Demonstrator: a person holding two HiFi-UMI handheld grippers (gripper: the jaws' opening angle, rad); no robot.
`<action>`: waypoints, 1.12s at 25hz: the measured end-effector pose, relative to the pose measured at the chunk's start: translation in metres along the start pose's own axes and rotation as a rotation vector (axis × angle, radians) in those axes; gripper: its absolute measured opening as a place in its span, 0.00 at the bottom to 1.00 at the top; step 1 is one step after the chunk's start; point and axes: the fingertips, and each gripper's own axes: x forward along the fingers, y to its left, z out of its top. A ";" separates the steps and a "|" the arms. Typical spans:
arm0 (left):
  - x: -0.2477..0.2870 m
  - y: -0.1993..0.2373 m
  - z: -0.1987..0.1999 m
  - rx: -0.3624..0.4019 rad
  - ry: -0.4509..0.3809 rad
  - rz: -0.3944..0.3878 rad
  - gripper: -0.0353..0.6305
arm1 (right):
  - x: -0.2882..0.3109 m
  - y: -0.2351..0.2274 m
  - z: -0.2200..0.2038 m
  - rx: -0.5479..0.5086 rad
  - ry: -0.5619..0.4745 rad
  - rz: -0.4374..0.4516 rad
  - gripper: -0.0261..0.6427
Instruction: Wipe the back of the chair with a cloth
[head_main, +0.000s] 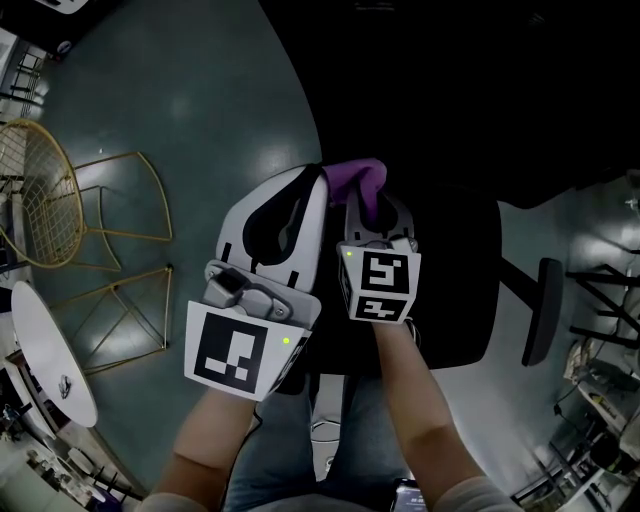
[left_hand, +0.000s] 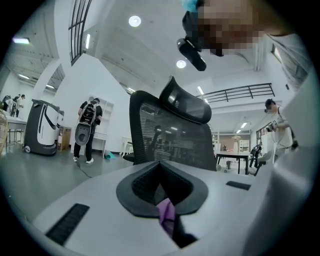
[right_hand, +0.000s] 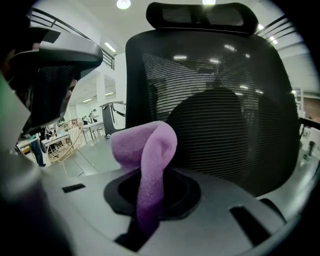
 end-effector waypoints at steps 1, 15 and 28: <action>-0.001 -0.001 -0.001 0.002 0.005 -0.003 0.07 | -0.001 0.000 0.000 -0.002 -0.009 0.002 0.12; 0.000 -0.006 -0.005 0.015 0.011 -0.006 0.07 | 0.007 -0.008 -0.040 -0.001 0.059 0.015 0.12; 0.013 -0.028 -0.016 0.032 0.029 -0.020 0.07 | -0.005 -0.078 -0.043 -0.001 0.047 -0.086 0.12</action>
